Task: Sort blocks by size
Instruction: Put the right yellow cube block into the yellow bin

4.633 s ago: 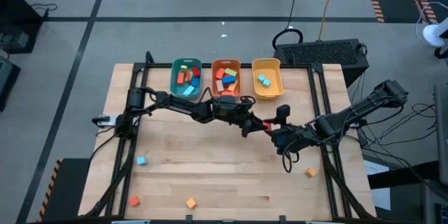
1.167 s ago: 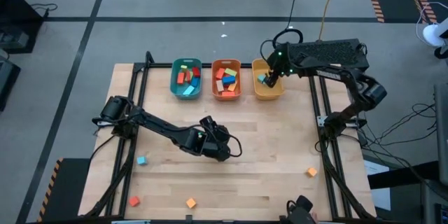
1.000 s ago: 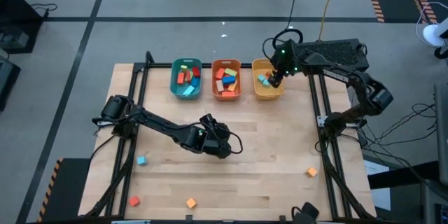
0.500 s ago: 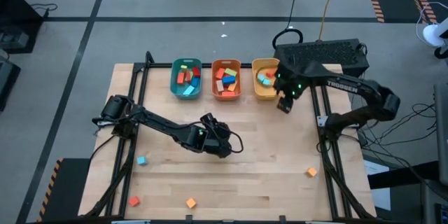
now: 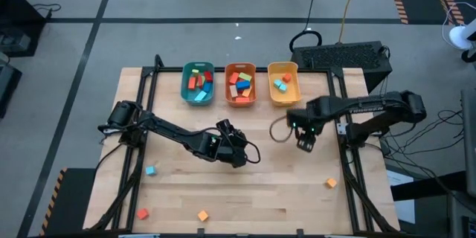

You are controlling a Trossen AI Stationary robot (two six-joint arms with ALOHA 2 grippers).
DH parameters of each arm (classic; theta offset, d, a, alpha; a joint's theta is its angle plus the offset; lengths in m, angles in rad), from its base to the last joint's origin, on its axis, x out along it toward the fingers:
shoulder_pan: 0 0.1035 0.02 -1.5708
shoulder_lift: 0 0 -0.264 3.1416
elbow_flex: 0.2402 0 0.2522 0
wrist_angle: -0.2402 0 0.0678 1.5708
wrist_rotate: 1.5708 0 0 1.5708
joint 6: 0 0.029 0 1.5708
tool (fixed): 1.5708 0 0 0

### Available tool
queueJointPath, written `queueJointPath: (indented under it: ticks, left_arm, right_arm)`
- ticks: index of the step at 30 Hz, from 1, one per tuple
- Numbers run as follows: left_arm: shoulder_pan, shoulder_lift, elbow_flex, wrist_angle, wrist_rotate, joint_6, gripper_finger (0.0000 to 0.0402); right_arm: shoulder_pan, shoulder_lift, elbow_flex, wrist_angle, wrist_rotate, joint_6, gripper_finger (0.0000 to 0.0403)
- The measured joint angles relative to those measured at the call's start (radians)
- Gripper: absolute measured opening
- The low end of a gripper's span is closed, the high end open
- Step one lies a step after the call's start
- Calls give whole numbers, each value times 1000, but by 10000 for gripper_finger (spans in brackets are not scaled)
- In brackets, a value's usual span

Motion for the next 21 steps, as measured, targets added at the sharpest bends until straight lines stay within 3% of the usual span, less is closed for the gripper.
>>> queueJointPath:
  ticks: [13, 21]
  left_arm:
    - [1, 0, 0, 85, 58, 56, 297]
    - [1, 0, 0, 170, 92, 87, 297]
  right_arm:
    - [351, 0, -28, -79, -17, 521, 184]
    - [557, 0, -134, 81, -126, 778, 185]
